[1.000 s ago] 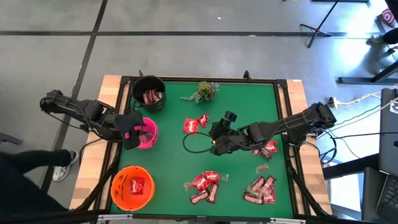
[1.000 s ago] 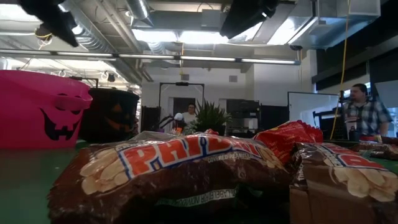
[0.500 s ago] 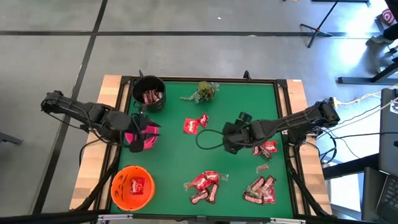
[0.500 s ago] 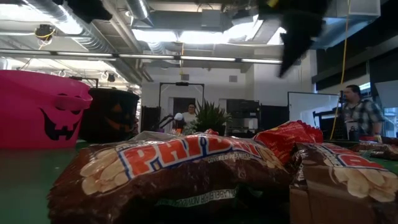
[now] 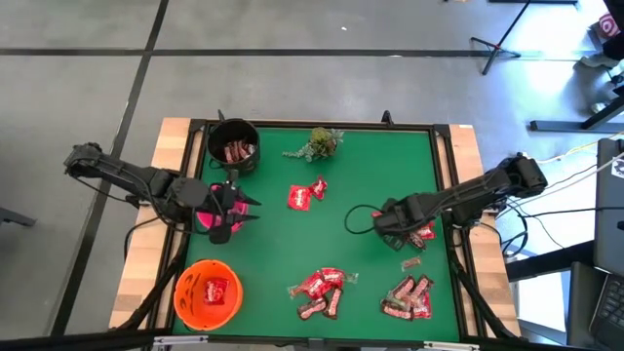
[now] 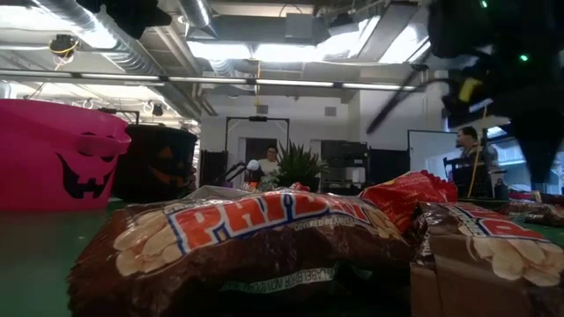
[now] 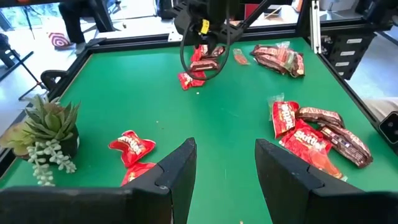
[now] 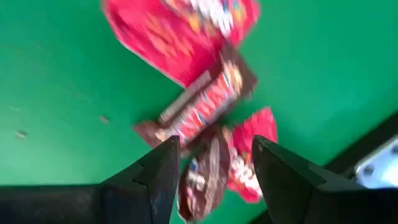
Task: Sort candy
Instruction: Put the brown chocolate into the black bucket, then put the red candy into the orange bucket
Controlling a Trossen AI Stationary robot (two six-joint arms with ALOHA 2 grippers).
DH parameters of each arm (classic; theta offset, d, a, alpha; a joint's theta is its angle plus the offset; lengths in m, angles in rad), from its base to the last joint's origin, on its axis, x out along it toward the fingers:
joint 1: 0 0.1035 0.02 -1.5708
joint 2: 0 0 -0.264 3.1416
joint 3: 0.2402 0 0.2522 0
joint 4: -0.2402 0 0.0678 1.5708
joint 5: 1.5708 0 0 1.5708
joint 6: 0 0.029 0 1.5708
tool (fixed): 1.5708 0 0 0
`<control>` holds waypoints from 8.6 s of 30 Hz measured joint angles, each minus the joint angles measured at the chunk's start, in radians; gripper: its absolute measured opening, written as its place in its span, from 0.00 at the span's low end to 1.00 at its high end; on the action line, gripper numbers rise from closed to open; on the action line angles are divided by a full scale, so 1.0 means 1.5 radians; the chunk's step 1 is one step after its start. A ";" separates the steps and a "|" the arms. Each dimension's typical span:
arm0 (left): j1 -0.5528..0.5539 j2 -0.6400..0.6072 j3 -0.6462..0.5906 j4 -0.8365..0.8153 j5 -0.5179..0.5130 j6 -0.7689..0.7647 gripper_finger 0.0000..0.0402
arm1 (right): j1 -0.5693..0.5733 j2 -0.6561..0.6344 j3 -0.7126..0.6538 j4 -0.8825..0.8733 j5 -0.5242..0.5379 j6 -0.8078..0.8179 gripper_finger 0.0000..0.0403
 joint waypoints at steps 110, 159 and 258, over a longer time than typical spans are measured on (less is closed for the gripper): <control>0.296 0.047 0.001 0.122 -0.159 -0.007 0.14 | -0.117 0.088 0.422 0.508 0.147 -0.590 0.67; 0.368 -0.109 0.043 0.131 0.333 0.010 0.42 | 0.031 0.032 0.416 -0.163 0.401 -0.137 0.62; 0.142 0.092 -0.003 0.264 0.225 0.080 0.46 | -0.055 0.018 0.266 0.696 0.028 -0.510 0.03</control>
